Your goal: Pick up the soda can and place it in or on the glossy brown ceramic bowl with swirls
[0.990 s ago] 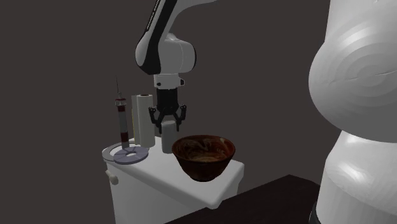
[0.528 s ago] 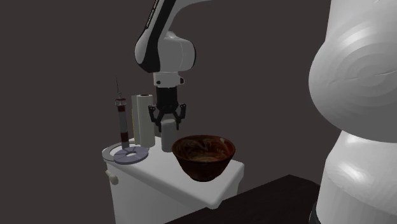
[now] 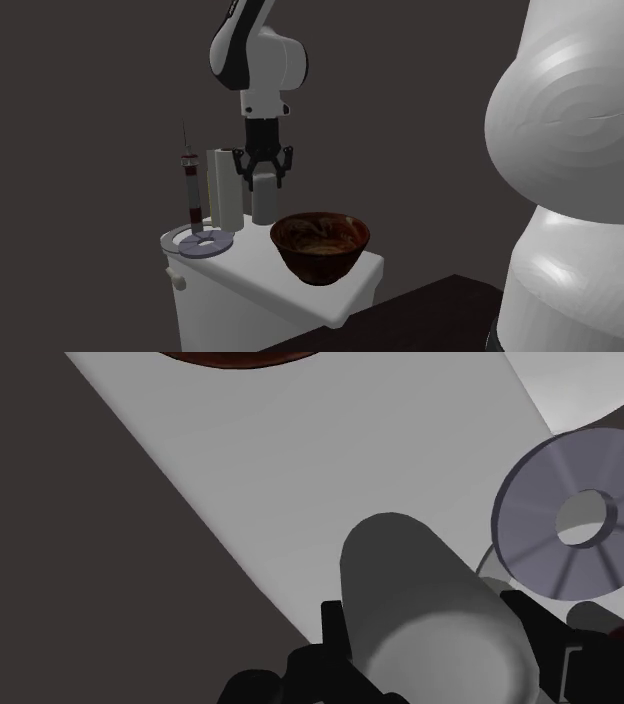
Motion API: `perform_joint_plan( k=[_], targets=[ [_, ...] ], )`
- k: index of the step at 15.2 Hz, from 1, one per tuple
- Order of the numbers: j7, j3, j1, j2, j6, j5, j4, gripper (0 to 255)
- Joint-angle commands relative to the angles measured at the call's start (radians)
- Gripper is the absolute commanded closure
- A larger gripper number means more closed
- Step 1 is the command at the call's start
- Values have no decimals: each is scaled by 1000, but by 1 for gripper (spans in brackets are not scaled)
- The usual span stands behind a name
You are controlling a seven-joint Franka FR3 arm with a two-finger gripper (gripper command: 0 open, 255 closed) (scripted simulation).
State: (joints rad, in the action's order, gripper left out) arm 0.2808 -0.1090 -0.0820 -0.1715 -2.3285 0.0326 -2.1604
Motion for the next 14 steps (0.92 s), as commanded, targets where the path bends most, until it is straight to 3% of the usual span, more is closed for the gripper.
perform_joint_plan(
  k=[1, 14],
  targets=[
    [-2, -1, 0, 16, 24, -3, 8, 255],
    [-13, -3, 2, 107, 188, -18, 81, 255]
  ],
)
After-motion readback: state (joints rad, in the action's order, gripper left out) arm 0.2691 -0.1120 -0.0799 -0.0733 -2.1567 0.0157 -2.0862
